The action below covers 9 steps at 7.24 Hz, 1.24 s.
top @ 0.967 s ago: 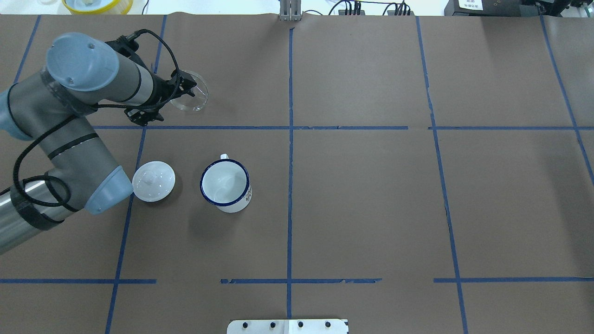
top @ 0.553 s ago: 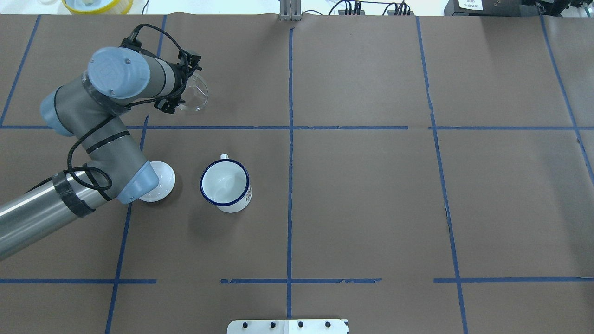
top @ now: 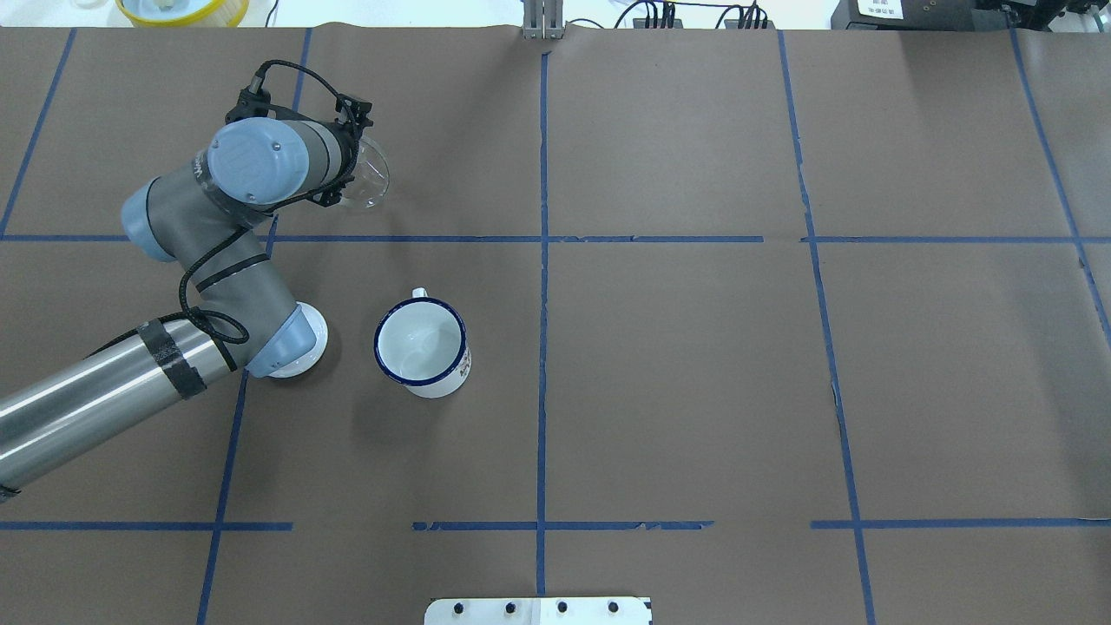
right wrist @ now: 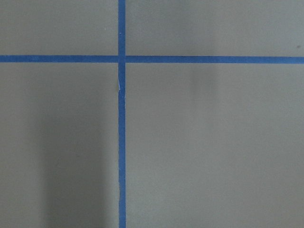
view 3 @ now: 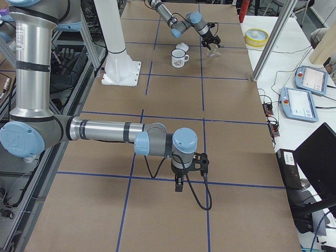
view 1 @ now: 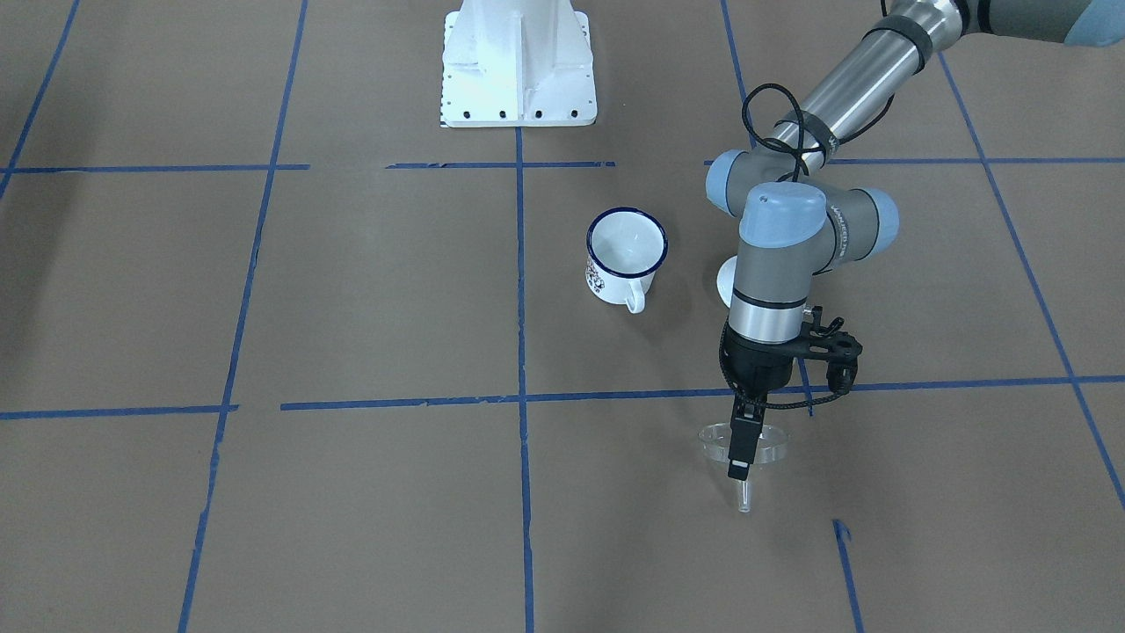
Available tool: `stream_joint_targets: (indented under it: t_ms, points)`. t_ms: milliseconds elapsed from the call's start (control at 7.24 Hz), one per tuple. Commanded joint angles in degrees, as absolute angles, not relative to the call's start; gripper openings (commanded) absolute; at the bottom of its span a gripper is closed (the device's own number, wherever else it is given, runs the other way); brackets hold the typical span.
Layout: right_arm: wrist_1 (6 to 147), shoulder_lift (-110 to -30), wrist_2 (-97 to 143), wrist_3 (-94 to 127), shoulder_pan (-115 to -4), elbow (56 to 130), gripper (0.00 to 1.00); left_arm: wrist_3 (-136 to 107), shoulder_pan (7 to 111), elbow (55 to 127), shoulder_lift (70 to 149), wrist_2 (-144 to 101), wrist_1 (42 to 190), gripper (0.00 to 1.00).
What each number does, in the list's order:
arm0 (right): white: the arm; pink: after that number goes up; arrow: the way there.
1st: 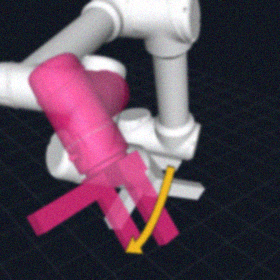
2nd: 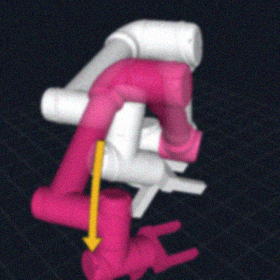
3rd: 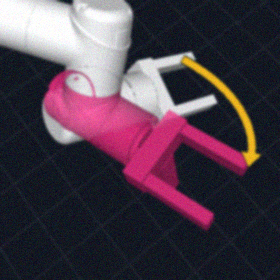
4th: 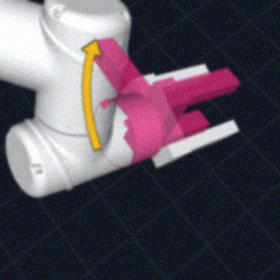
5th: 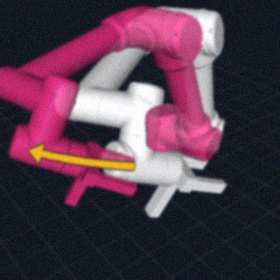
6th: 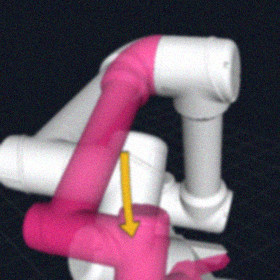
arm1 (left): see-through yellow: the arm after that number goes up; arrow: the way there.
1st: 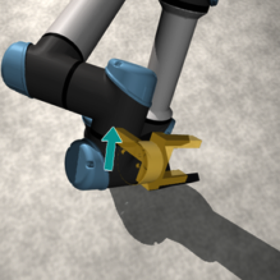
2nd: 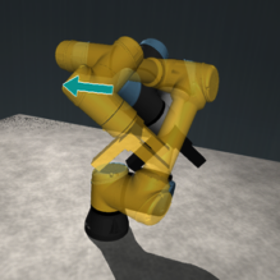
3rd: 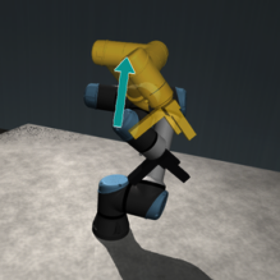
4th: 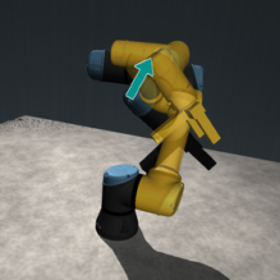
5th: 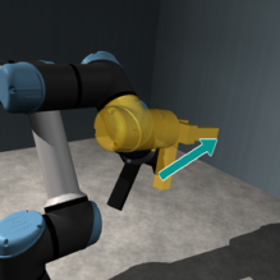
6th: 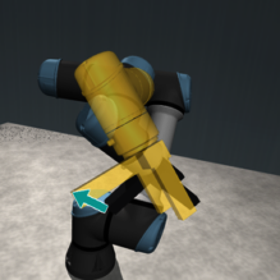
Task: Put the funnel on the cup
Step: 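Move the left gripper to the clear glass funnel and grasp it, then lift the funnel with the left gripper and carry it over the mug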
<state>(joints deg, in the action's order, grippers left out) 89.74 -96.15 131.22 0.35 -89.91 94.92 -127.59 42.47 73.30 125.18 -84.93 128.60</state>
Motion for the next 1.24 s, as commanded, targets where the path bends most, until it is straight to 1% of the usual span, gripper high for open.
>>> stream_joint_targets:
  t_ms: [0, 138, 415, 553, 829, 967, 1106]
  points:
    - [89.74, -96.15, 131.22, 0.35, -89.91, 94.92, 1.00, -126.83, 42.54, 72.77, 125.24, -85.16, 129.64, 0.00]
    - [89.74, -96.15, 131.22, 0.35, -89.91, 94.92, 1.00, -126.65, 43.58, 74.86, 125.24, -85.78, 129.55, 0.00]
    - [89.74, -96.15, 131.22, 0.35, -89.91, 94.92, 1.00, -123.95, 49.19, 81.79, 124.37, -97.06, 128.41, 0.00]
    - [89.74, -96.15, 131.22, 0.35, -89.91, 94.92, 1.00, -121.66, 50.35, 85.92, 123.06, -97.73, 125.36, 0.00]
    - [89.74, -96.15, 131.22, 0.35, -89.91, 94.92, 1.00, -108.61, 51.93, 97.67, 121.91, -105.94, 111.09, 0.00]
    - [89.74, -96.15, 131.22, 0.35, -89.91, 94.92, 1.00, -100.54, 51.86, 105.48, 121.82, -107.82, 99.26, 0.00]
    - [89.74, -96.15, 131.22, 0.35, -89.91, 94.92, 1.00, -94.11, 51.59, 110.08, 122.51, -107.93, 89.05, 0.00]
